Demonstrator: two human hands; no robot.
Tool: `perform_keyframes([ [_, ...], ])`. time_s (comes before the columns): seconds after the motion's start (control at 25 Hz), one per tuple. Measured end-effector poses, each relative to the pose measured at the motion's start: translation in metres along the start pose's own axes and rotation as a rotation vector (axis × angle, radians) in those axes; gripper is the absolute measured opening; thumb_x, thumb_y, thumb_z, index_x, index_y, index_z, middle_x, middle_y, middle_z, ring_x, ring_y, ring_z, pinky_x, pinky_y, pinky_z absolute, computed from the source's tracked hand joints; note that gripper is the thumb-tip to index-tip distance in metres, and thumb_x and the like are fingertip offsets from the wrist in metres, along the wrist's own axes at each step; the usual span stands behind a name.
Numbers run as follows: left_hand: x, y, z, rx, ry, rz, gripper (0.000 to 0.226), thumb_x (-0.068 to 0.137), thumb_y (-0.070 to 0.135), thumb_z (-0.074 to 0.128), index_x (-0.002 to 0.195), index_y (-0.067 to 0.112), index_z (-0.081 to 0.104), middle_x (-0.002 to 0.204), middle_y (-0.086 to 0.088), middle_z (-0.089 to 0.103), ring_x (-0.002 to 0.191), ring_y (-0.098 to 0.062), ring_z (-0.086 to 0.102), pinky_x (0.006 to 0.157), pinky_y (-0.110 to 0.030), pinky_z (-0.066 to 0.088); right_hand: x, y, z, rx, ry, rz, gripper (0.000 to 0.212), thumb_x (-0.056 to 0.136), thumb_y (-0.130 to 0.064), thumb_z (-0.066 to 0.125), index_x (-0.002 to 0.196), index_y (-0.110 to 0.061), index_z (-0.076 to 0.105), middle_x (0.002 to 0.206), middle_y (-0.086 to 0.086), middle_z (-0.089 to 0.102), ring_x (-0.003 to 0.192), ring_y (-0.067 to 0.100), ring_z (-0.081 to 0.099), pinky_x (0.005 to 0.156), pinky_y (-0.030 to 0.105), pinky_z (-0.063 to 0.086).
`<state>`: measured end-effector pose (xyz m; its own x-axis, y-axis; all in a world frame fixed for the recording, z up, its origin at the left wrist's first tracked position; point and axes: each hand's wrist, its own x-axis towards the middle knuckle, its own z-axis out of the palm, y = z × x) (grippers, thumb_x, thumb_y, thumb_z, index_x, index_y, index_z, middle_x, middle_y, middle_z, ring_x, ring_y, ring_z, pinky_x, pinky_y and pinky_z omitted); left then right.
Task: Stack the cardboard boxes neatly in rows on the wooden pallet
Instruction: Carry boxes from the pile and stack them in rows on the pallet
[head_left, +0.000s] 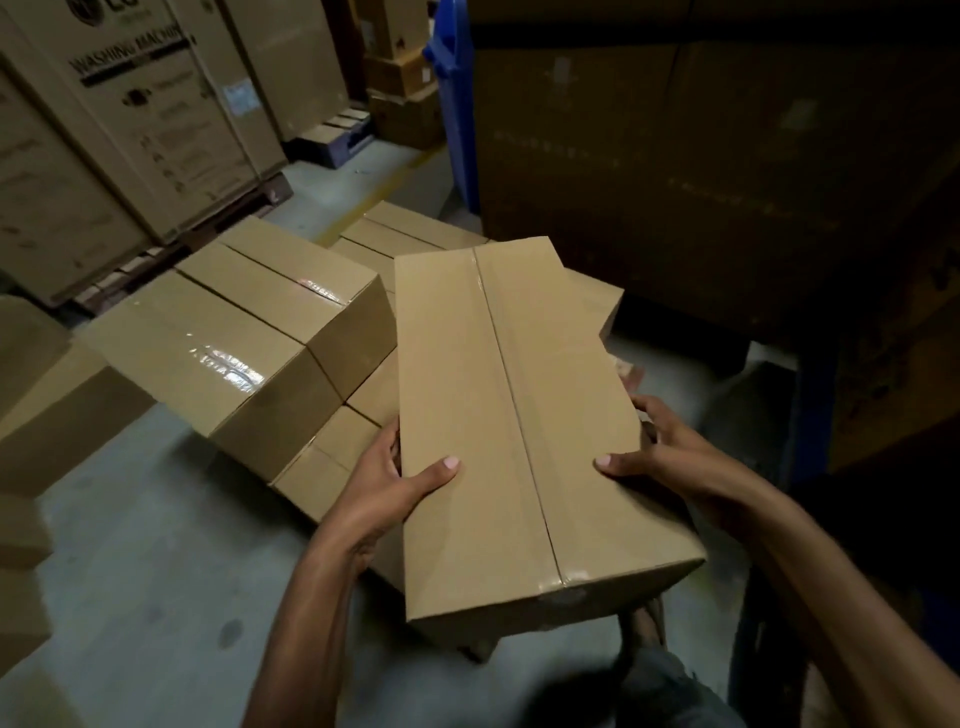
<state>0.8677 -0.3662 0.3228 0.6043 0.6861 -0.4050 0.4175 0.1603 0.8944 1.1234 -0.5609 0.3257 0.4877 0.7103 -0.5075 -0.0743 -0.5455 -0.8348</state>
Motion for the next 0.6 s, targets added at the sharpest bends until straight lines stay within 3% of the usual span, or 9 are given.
perform_keyframes([
  [0.2, 0.087, 0.043, 0.087, -0.073, 0.184, -0.023, 0.060, 0.083, 0.015, 0.083, 0.131, 0.038, 0.055, 0.118, 0.021, 0.069, 0.106, 0.007, 0.066, 0.090, -0.017, 0.053, 0.118, -0.025, -0.105, -0.080, -0.122, -0.048, 0.101, 0.072, -0.024, 0.090, 0.153, -0.039, 0.031, 0.139, -0.008, 0.049, 0.124, 0.014, 0.051, 0.110, 0.041, 0.041],
  [0.36, 0.136, 0.082, 0.128, -0.144, 0.306, -0.041, 0.069, 0.084, 0.019, 0.083, 0.142, 0.037, 0.051, 0.123, 0.020, 0.067, 0.113, 0.004, 0.062, 0.100, -0.027, 0.050, 0.195, -0.062, -0.165, -0.117, -0.186, -0.064, 0.115, 0.051, -0.044, 0.093, 0.150, -0.041, 0.036, 0.136, -0.011, 0.056, 0.126, 0.017, 0.056, 0.113, 0.049, 0.044],
  [0.52, 0.186, 0.107, 0.142, -0.161, 0.387, 0.002, 0.072, 0.086, 0.018, 0.081, 0.145, 0.041, 0.046, 0.127, 0.022, 0.066, 0.110, 0.011, 0.062, 0.092, -0.016, 0.050, 0.253, -0.086, -0.186, -0.077, -0.244, -0.107, 0.095, 0.078, -0.015, 0.087, 0.154, -0.035, 0.033, 0.133, -0.010, 0.059, 0.118, 0.009, 0.059, 0.102, 0.036, 0.048],
  [0.6, 0.209, 0.110, 0.142, -0.172, 0.404, 0.021, 0.076, 0.086, 0.020, 0.081, 0.149, 0.039, 0.045, 0.132, 0.020, 0.066, 0.116, 0.005, 0.063, 0.100, -0.021, 0.049, 0.279, -0.094, -0.190, -0.064, -0.263, -0.132, 0.087, 0.083, -0.008, 0.081, 0.152, -0.035, 0.035, 0.127, -0.015, 0.058, 0.113, 0.005, 0.059, 0.092, 0.028, 0.048],
])
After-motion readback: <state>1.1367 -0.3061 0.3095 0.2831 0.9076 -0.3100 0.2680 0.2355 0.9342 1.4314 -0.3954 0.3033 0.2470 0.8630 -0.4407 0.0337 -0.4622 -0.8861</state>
